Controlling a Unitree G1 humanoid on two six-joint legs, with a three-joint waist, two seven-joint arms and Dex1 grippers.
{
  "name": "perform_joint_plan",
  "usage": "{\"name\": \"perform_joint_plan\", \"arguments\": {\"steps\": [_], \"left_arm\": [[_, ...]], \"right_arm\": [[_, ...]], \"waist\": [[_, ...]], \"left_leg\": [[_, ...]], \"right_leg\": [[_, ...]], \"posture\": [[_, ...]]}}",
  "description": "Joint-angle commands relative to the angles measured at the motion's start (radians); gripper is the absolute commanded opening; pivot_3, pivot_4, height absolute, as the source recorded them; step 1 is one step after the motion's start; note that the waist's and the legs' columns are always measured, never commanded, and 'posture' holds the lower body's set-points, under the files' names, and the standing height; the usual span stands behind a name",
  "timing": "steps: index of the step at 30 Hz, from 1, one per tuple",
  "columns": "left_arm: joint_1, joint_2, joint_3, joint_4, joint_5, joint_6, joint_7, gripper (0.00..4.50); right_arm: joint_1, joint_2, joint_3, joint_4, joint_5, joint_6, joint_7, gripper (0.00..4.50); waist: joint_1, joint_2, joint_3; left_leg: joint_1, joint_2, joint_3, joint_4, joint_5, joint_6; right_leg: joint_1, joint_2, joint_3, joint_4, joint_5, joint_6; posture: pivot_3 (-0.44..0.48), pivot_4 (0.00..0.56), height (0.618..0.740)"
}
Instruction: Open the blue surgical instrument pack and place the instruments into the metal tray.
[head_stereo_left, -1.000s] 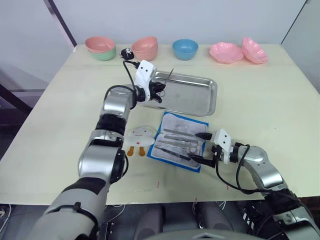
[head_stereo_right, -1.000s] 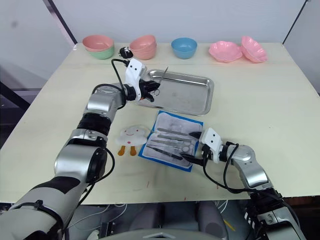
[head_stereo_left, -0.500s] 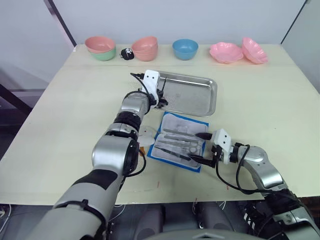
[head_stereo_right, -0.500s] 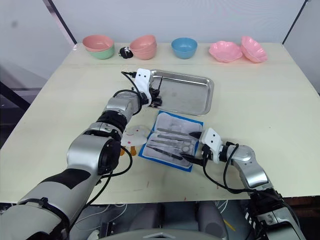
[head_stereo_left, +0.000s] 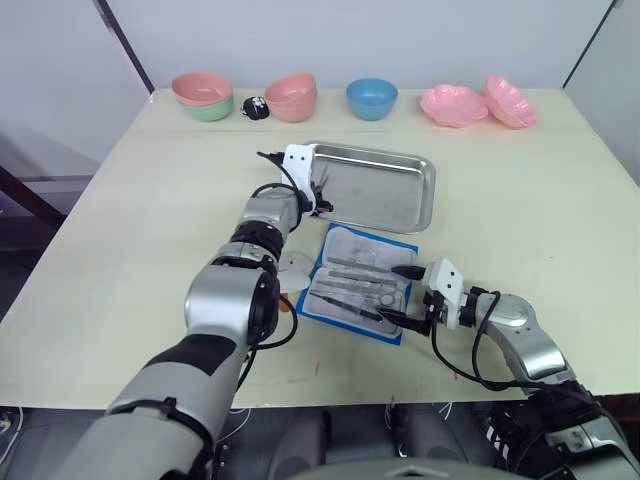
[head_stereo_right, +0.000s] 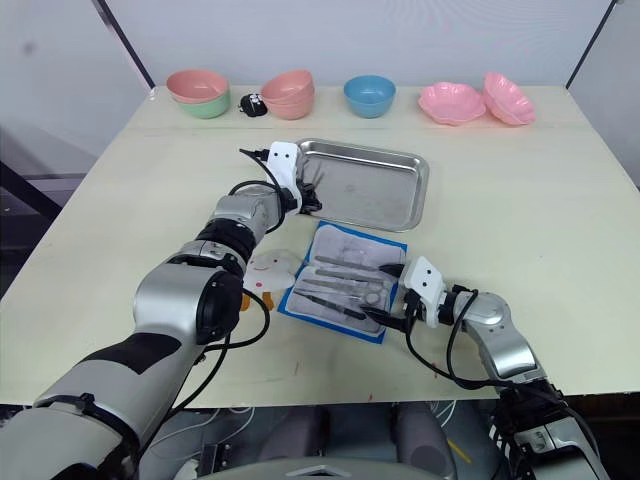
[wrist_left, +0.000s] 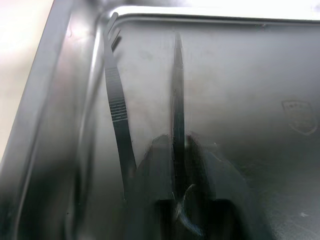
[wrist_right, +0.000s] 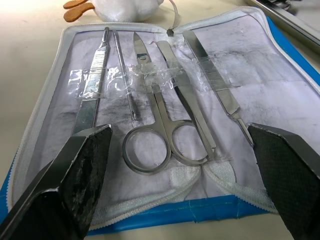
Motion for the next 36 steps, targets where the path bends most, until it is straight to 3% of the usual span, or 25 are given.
{"name": "perform_joint_plan", "arguments": {"steps": [1, 6, 10, 19, 26, 36], "left_arm": [[-0.030, -0.004, 0.010, -0.011, -0.002, -0.012, 0.004, 1.93], [-0.036, 0.001, 0.011, -0.032, -0.008, -0.019, -0.030, 1.93], [-0.036, 0.014, 0.009, -0.088, -0.026, -0.029, -0.146, 1.93], [0.049, 0.096, 0.008, -0.275, -0.104, -0.100, -0.524, 1.93], [0.175, 0.211, -0.068, -0.419, -0.140, -0.162, -0.973, 1.93], [0.288, 0.295, -0.197, -0.452, -0.081, -0.312, -1.287, 1.93]], "right_arm": [[0.042, 0.001, 0.042, 0.064, -0.027, 0.036, 0.001, 4.50], [0.040, 0.003, 0.040, 0.066, -0.028, 0.034, -0.002, 4.50], [0.050, 0.004, 0.036, 0.050, -0.023, 0.032, -0.006, 4.50], [0.063, 0.014, 0.034, 0.050, -0.019, 0.013, -0.008, 4.50], [0.061, 0.014, 0.032, 0.059, -0.016, 0.008, 0.003, 4.50], [0.053, 0.012, 0.029, 0.068, -0.016, 0.008, 0.018, 4.50]], "waist": [[0.000, 0.000, 0.000], [0.000, 0.000, 0.000], [0.000, 0.000, 0.000], [-0.002, 0.000, 0.000], [-0.004, 0.000, 0.000], [-0.004, 0.000, 0.000]], "left_leg": [[0.000, 0.000, 0.000, 0.000, 0.000, 0.000], [0.000, 0.000, 0.000, 0.000, 0.000, 0.000], [0.000, 0.000, 0.000, 0.000, 0.000, 0.000], [0.000, 0.000, 0.000, 0.000, 0.000, 0.000], [0.000, 0.000, 0.000, 0.000, 0.000, 0.000], [0.000, 0.000, 0.000, 0.000, -0.001, 0.002]], "right_leg": [[0.000, 0.000, 0.000, 0.000, 0.000, 0.000], [0.000, 0.000, 0.000, 0.000, 0.000, 0.000], [0.000, 0.000, 0.000, 0.000, 0.000, 0.000], [0.000, 0.000, 0.000, 0.000, 0.000, 0.000], [0.000, 0.000, 0.000, 0.000, 0.000, 0.000], [0.000, 0.000, 0.000, 0.000, 0.000, 0.000]], "posture": [[0.000, 0.150, 0.740], [0.000, 0.150, 0.740], [0.000, 0.150, 0.740], [0.000, 0.150, 0.740], [0.000, 0.150, 0.740], [0.000, 0.150, 0.740]]}}
